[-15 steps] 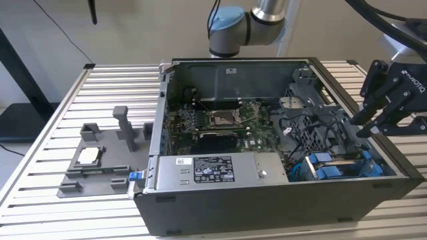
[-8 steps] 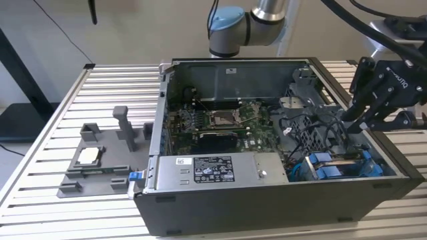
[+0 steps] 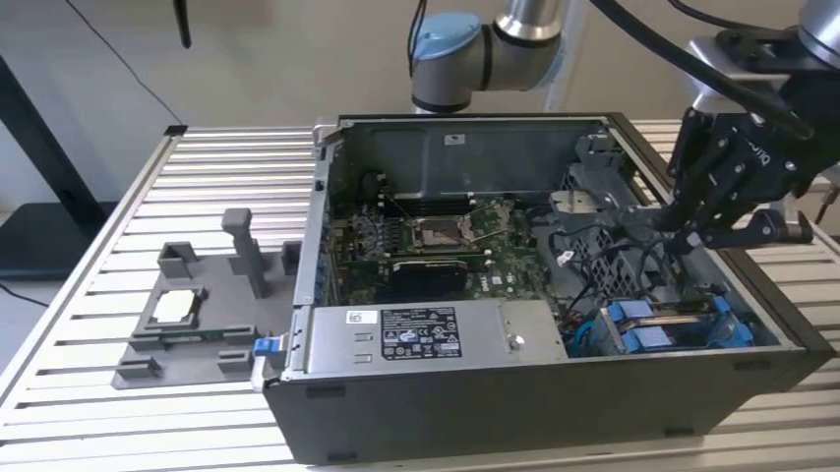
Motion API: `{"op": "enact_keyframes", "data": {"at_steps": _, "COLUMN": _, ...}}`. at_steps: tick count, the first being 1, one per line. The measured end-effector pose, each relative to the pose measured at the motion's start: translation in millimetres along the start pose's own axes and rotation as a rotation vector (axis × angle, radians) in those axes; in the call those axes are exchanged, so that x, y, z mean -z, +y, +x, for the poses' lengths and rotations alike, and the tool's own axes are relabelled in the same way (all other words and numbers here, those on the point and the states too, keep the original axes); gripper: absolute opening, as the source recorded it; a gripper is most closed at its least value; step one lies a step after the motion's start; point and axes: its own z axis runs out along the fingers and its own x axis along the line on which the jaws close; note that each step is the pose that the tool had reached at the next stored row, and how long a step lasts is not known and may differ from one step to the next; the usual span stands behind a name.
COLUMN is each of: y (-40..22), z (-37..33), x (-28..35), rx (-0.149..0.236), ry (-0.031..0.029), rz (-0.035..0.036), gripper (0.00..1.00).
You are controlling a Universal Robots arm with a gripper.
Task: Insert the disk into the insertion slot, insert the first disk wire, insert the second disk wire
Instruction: 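Insert the second disk wire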
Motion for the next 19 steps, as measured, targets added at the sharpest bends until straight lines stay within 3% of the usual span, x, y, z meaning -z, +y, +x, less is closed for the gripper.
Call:
{"op": "enact_keyframes", "data": {"at_steps": 8, "y": 11.4, "z": -13.6, "x": -3.3, "rx": 0.003, "ry": -0.0009, "rz": 0.0202, "gripper": 0.33}}
{"op": "enact_keyframes", "data": {"at_steps": 12, "y": 16.1, "z": -22.3, "x": -5.2, "rx": 0.004, "ry": -0.0004, "rz": 0.0253, "gripper": 0.33}}
{"op": "enact_keyframes", "data": {"at_steps": 14, "y": 19.7, "z": -26.1, "x": -6.2, "rx": 0.003, "ry": 0.0089, "rz": 0.026, "gripper": 0.33}}
{"op": "enact_keyframes", "data": {"at_steps": 17, "y": 26.1, "z": -31.6, "x": -7.7, "rx": 0.002, "ry": 0.0284, "rz": 0.0273, "gripper": 0.33}}
{"op": "enact_keyframes", "data": {"at_steps": 19, "y": 30.2, "z": -33.3, "x": -8.2, "rx": 0.002, "ry": 0.0445, "rz": 0.0281, "gripper": 0.33}}
